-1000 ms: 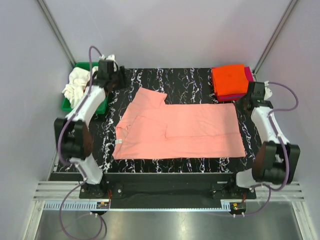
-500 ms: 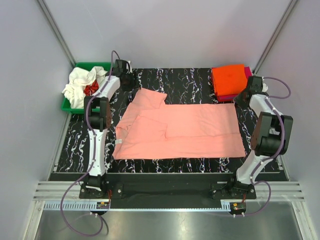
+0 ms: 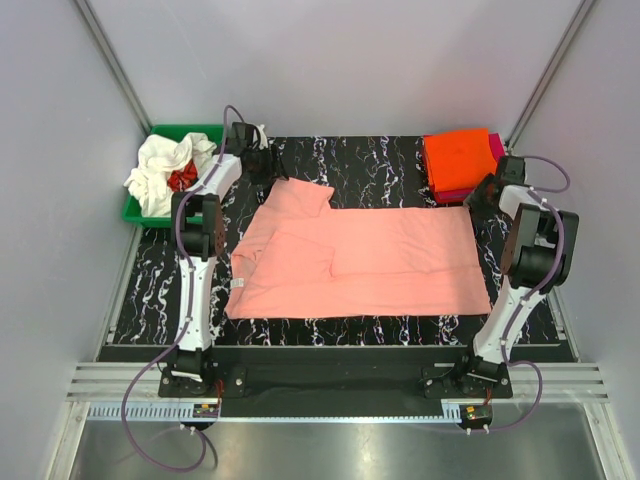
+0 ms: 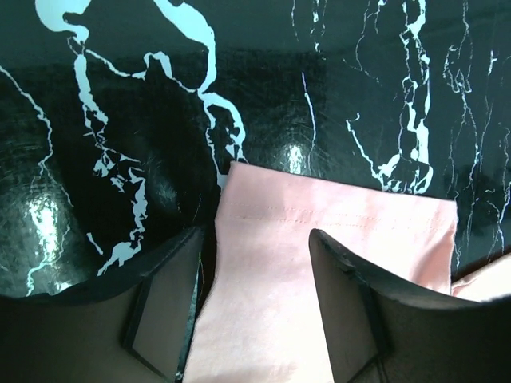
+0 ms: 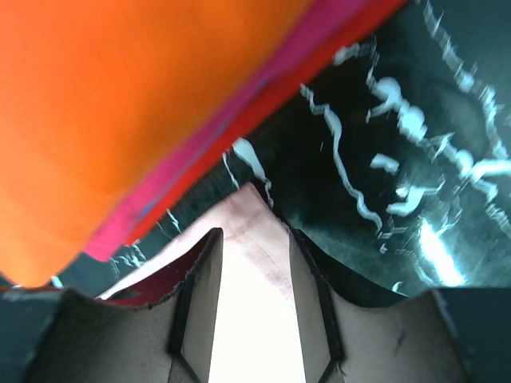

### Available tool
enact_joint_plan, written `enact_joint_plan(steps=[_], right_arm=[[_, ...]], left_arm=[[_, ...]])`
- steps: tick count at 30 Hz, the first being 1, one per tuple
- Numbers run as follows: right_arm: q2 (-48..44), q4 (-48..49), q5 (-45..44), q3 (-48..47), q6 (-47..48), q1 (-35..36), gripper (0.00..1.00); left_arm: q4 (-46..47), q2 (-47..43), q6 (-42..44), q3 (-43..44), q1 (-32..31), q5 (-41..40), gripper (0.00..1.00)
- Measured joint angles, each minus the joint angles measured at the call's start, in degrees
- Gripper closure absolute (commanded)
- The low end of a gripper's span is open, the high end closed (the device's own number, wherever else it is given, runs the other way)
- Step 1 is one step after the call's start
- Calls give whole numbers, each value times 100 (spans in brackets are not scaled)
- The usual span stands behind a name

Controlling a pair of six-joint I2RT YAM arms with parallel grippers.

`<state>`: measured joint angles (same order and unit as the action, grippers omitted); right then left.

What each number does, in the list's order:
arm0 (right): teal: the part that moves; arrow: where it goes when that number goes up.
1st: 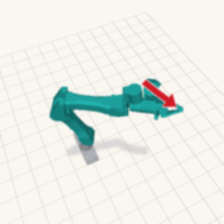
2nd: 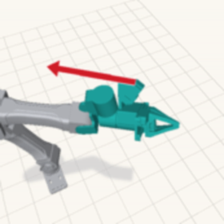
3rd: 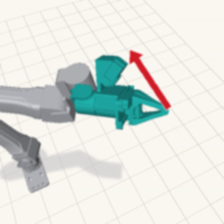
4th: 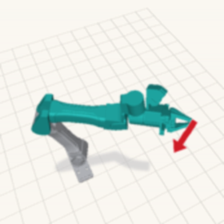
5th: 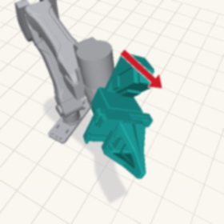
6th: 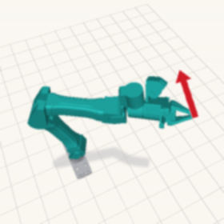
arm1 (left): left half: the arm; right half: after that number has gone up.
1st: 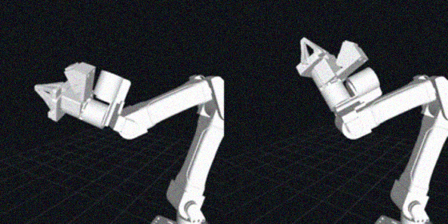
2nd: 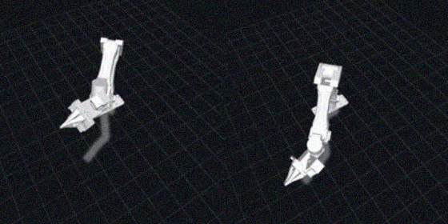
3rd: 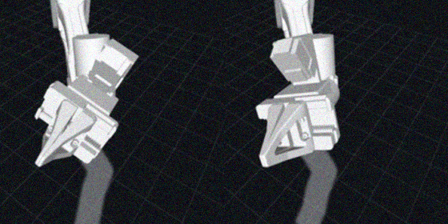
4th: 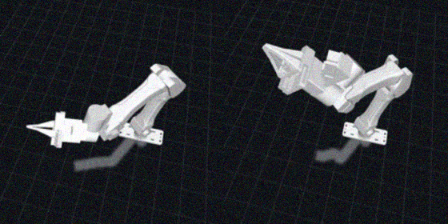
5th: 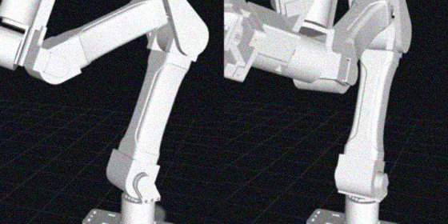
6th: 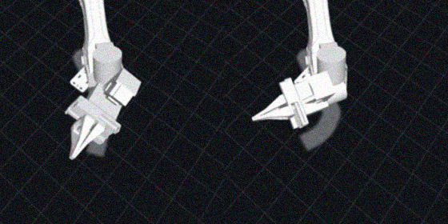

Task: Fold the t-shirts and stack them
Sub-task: Fold the tshirt

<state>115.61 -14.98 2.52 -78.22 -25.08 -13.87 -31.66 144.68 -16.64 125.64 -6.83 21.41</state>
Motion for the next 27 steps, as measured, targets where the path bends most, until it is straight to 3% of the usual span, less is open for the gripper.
enact_joint_plan(steps=[3, 11, 14, 15, 18, 22, 23, 27], right_arm=[[59, -28, 304, -225, 94, -186, 53], [400, -129, 710, -424, 223, -299, 54], [415, -122, 841, -426, 247, -299, 55], [424, -122, 872, -426, 264, -299, 56], [446, -118, 927, -428, 297, -302, 66], [461, -146, 909, -428, 372, -302, 86], [468, -153, 901, -428, 387, -302, 95], [468, -168, 846, -437, 433, -326, 100]], left_arm=[[42, 20, -31, 2, 0, 59, 40], [205, 151, -201, 66, 20, 280, 57], [269, 184, -286, 63, 20, 442, 71], [291, 203, -306, 63, 20, 509, 83], [393, 264, -420, 57, 20, 737, 100], [568, 289, -603, 52, 28, 1113, 100], [634, 289, -645, 52, 35, 1209, 100], [901, 254, -817, -57, 70, 1486, 100]])
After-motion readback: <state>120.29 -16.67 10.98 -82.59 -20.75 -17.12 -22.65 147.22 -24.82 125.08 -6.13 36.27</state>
